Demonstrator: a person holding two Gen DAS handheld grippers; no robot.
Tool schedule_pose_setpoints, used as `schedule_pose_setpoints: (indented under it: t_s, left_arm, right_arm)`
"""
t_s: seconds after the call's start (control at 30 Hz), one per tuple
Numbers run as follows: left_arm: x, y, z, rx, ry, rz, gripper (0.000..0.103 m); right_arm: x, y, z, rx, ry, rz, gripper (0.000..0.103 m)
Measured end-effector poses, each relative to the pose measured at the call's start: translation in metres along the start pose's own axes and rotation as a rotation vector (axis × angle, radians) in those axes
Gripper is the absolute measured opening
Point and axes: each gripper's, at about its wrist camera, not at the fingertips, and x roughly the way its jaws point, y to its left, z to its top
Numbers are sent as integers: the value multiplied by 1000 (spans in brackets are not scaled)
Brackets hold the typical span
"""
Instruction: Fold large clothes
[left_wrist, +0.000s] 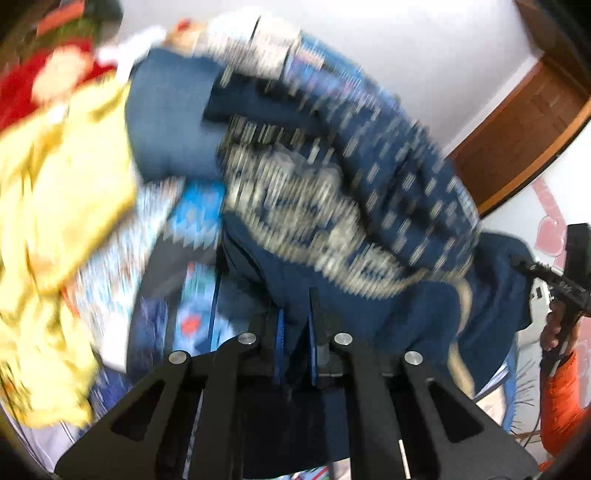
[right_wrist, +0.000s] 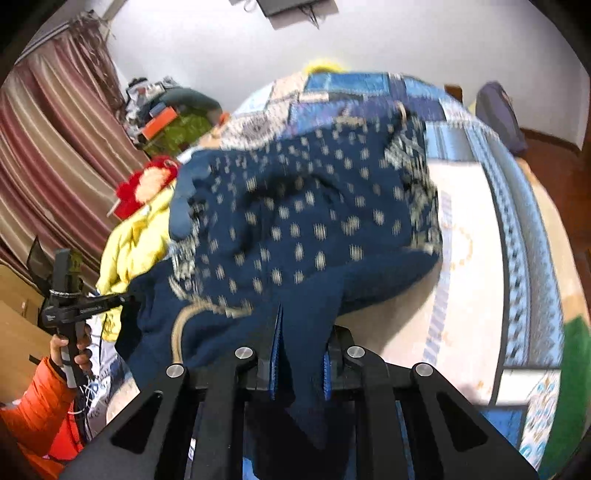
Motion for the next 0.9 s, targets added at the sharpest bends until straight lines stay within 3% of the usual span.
schedule_pose_setpoints:
  t_s: [0.23,0.4,0.53,0.63,0.77,0.9]
  left_arm:
    - [-44,-34,83,51,-197,-71,9]
    - [-26,-27,140,39,-281,5,9]
    - [20,4,174,-46,-270,109,9]
    - [70,25,189,-61,-215,194,9]
    - [129,44,184,-72,-108,247,10]
    - [144,46,176,-46,-107,265,14]
  right_arm:
    - [-10,-7,57,-23,-109,-25,13]
    - [-6,-29,107,16,-186,-52,13]
    - [25,-61,145,75,-203,-112,13]
    - [60,-87,159,130,-183,-143,13]
    - [110,-109,159,127,-100,-165,13]
    - [128,-123,152,102,-66,-144,13]
